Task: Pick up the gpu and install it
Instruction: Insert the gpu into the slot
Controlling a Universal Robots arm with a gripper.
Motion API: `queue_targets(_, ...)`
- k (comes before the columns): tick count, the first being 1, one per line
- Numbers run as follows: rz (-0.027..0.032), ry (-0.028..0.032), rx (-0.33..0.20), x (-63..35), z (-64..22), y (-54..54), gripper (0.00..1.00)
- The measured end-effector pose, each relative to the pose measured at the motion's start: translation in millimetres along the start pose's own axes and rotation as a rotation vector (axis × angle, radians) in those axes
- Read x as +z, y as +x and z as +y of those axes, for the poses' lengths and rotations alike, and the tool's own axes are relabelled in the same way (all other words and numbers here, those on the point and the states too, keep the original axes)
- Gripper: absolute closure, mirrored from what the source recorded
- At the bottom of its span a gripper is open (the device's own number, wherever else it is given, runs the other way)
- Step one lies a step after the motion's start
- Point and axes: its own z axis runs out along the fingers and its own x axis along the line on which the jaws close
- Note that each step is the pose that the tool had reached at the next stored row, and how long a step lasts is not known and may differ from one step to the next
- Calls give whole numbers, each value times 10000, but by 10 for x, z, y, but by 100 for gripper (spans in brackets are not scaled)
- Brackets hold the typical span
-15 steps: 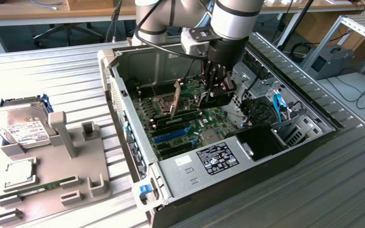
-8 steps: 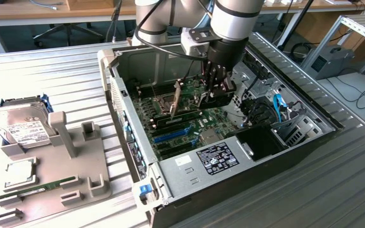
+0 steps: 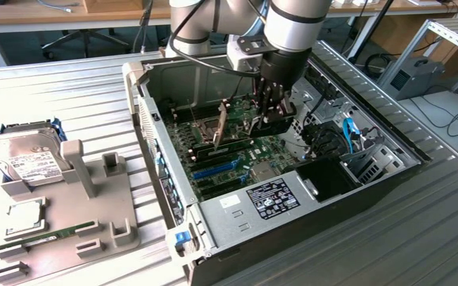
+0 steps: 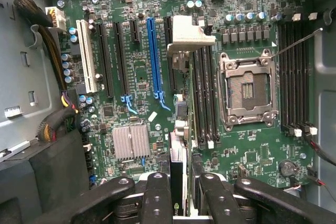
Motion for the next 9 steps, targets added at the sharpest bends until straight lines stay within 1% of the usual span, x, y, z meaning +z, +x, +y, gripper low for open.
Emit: queue_targets(9, 0, 0, 0, 17, 0, 6, 74)
